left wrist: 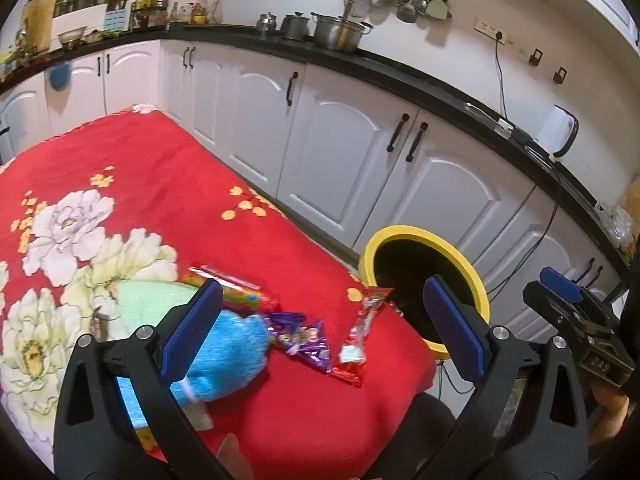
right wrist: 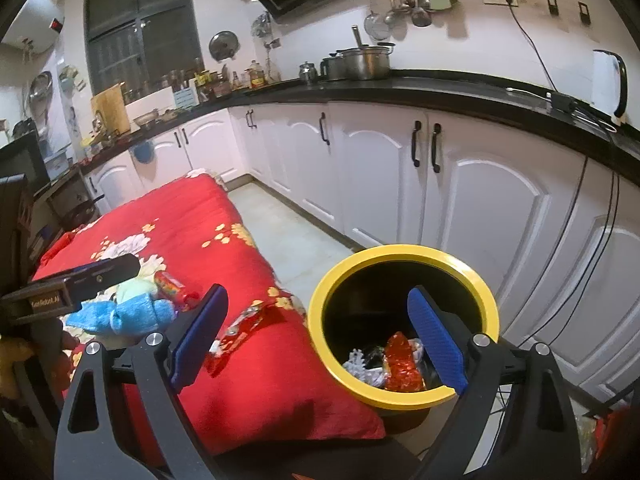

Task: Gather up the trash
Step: 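Move both tools back over the bed toward the remaining trash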

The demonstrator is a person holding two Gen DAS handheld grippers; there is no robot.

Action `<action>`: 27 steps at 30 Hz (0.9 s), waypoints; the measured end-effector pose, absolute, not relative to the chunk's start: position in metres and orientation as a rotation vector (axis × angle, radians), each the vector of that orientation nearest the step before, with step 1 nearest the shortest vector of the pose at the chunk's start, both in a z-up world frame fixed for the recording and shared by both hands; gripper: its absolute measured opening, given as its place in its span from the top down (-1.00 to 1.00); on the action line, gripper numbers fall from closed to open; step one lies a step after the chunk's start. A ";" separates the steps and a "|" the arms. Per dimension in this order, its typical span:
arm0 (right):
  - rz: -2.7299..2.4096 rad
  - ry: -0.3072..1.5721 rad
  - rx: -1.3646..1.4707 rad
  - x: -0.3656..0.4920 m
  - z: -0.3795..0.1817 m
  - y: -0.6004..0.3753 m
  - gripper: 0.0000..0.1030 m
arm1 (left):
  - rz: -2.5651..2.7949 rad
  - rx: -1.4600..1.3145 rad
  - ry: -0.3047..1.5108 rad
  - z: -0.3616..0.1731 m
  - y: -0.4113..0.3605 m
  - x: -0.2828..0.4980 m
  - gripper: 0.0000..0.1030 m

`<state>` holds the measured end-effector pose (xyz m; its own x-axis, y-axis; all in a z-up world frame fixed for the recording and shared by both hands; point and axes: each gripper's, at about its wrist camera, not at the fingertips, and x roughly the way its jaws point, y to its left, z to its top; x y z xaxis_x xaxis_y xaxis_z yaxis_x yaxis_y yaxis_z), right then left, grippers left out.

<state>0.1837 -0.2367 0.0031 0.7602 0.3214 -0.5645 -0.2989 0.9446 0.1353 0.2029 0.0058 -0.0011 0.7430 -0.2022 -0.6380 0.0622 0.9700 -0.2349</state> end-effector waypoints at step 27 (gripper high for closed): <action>0.462 0.687 -0.053 0.174 -0.016 -0.165 -0.72 | -0.004 -0.235 0.727 -0.001 0.102 0.170 -0.79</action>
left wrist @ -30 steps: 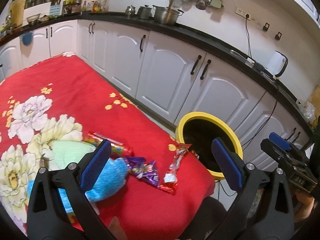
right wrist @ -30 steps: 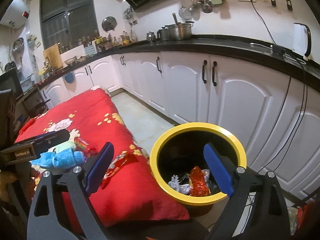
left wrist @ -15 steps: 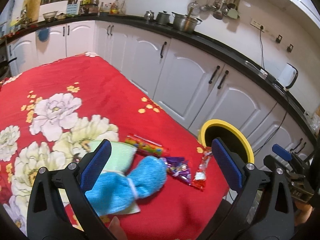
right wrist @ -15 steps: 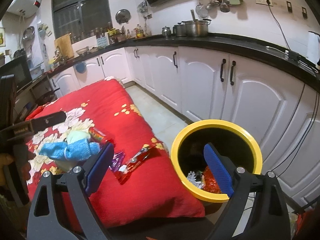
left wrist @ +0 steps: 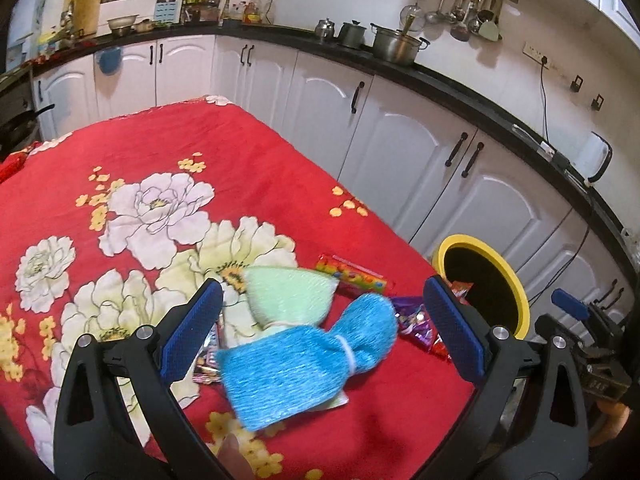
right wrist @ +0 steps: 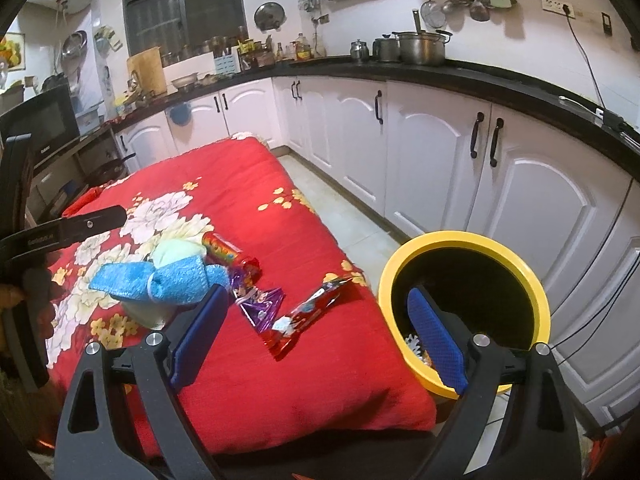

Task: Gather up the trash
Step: 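Move both tools back over the bed toward the remaining trash, then grasp the blue knitted pouch with the left tool while the right tool grasps a red snack wrapper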

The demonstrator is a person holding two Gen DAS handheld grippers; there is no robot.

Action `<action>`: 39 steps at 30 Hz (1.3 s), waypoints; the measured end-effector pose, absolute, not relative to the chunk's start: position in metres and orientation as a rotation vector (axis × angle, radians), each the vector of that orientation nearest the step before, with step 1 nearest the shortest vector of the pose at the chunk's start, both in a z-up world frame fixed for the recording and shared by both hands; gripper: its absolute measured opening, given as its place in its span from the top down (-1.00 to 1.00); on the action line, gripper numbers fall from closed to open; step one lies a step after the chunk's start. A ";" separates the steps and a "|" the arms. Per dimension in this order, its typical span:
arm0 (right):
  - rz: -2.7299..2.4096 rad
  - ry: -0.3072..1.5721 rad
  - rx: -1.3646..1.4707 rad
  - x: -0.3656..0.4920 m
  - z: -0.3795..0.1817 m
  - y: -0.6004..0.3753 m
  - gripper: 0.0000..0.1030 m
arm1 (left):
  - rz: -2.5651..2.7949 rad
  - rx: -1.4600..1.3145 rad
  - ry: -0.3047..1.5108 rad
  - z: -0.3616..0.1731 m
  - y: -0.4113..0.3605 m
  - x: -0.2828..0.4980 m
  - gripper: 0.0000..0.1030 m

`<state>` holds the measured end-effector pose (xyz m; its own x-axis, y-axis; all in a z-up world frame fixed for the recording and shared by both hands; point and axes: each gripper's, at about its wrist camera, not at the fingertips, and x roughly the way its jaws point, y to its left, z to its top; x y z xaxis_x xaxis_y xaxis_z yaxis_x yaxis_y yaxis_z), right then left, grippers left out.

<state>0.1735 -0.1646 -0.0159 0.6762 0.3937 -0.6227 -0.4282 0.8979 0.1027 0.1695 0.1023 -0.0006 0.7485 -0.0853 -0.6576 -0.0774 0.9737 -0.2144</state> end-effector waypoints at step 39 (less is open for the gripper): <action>0.412 0.959 0.078 0.244 -0.099 -0.140 -0.07 | -0.142 -0.123 0.853 -0.057 0.107 0.152 0.21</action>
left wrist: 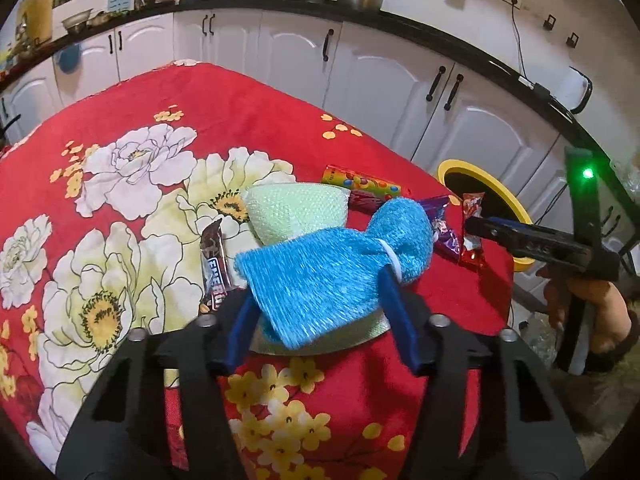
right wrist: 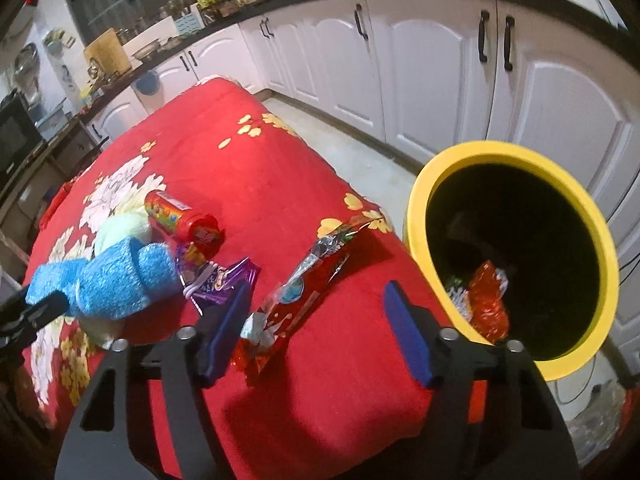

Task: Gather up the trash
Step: 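Grasp the blue knitted pouch with the left tool while the right tool grasps a red snack wrapper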

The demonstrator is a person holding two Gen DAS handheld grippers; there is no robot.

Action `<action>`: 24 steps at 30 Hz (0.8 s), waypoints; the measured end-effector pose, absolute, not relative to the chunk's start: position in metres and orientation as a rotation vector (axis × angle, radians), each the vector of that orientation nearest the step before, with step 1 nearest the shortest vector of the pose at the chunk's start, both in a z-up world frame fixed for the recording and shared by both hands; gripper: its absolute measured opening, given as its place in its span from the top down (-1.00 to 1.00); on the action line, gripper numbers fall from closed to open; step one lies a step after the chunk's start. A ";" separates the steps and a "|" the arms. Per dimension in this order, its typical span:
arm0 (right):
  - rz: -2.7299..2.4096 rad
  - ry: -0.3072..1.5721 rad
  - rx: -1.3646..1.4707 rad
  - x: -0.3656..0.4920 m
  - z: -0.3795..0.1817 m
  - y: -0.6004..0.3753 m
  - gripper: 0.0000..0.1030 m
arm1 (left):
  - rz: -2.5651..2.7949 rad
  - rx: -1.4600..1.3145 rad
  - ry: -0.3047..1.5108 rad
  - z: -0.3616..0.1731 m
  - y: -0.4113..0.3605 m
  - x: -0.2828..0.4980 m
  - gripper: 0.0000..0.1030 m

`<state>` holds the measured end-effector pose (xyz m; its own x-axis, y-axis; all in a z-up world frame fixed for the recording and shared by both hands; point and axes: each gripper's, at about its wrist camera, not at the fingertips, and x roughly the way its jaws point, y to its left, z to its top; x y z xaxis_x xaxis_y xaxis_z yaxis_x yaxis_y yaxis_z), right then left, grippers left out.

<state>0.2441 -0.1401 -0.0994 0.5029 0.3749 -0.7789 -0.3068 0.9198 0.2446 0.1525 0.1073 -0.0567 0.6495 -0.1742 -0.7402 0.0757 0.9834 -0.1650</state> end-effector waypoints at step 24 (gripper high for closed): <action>0.460 0.931 0.059 0.219 -0.096 -0.149 0.65 | -0.194 -0.077 0.804 -0.032 0.089 0.139 0.84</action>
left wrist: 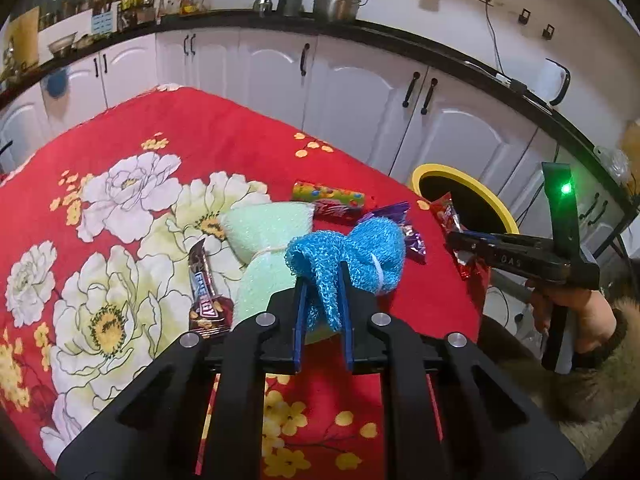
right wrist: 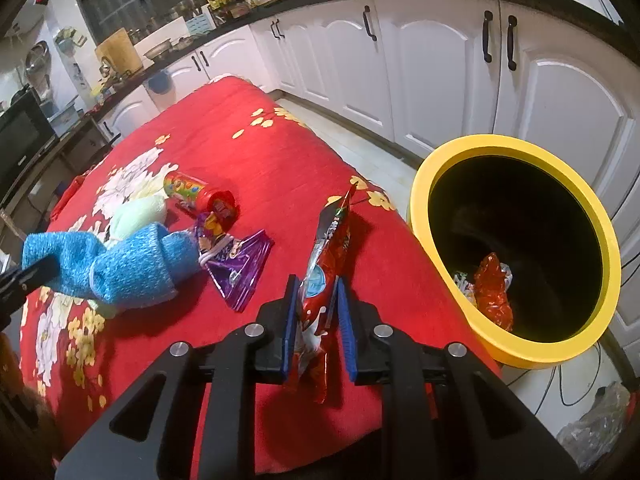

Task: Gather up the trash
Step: 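Carry the blue pouch and red wrapper over the bin with both tools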

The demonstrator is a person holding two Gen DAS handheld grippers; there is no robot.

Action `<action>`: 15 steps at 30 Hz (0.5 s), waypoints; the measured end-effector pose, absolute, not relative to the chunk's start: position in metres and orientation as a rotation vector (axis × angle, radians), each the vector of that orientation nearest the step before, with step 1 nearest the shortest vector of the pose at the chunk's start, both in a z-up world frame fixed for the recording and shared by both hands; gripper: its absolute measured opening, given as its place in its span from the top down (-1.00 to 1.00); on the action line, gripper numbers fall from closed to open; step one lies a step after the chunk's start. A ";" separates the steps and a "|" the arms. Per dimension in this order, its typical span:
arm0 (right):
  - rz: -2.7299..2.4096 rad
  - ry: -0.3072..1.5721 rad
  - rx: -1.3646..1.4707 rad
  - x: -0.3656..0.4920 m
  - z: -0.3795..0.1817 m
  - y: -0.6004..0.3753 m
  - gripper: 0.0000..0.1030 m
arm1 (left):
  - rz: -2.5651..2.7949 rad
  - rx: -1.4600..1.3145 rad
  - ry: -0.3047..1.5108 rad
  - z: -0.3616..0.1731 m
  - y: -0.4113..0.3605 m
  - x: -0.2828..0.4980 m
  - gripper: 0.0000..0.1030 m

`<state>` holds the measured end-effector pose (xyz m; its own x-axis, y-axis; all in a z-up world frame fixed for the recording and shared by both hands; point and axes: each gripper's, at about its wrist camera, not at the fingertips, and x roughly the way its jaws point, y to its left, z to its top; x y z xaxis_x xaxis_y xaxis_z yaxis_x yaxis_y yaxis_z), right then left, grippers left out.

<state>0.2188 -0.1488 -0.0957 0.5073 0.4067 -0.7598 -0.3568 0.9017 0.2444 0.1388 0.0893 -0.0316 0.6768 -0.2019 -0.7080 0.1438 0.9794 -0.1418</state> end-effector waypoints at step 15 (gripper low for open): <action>0.492 0.885 0.071 0.204 -0.076 -0.160 0.66 | -0.273 -0.004 0.774 -0.009 0.056 0.124 0.86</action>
